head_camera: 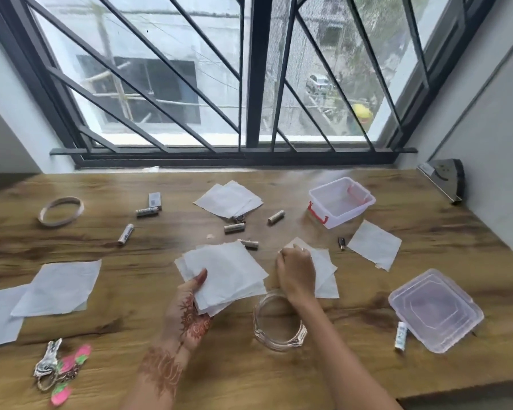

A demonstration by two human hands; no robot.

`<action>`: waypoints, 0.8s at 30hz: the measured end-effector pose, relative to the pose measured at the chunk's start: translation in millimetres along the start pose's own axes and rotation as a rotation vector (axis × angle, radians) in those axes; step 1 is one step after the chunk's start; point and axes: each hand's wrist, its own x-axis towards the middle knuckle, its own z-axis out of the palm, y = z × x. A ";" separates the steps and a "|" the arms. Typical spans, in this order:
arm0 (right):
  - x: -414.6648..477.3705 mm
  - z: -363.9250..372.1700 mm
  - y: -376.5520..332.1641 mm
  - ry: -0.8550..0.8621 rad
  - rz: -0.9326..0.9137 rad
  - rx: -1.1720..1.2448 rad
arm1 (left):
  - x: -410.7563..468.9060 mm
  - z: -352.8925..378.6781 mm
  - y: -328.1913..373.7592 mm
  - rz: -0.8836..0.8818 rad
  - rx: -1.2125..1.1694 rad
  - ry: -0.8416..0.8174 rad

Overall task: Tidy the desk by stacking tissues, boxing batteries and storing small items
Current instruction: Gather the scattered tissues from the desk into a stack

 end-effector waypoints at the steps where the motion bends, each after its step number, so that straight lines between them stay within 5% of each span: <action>1: -0.6 -2.0 1.2 0.044 0.015 0.096 | 1.5 2.4 -1.0 0.002 0.020 0.004; 7: -9.3 -34.6 -12.5 0.360 0.027 0.545 | 10.2 9.1 -5.4 0.001 0.094 0.064; 10: -16.2 -46.8 -20.2 0.296 -0.143 0.658 | 9.6 15.3 -11.0 -0.008 0.083 0.051; 17: -41.5 -29.0 -1.7 -0.001 -0.819 0.433 | 6.9 23.2 -25.8 0.009 0.028 -0.068; 24: -51.9 -26.0 3.4 -0.070 -0.975 0.235 | -2.4 27.8 -33.3 -0.012 0.091 -0.168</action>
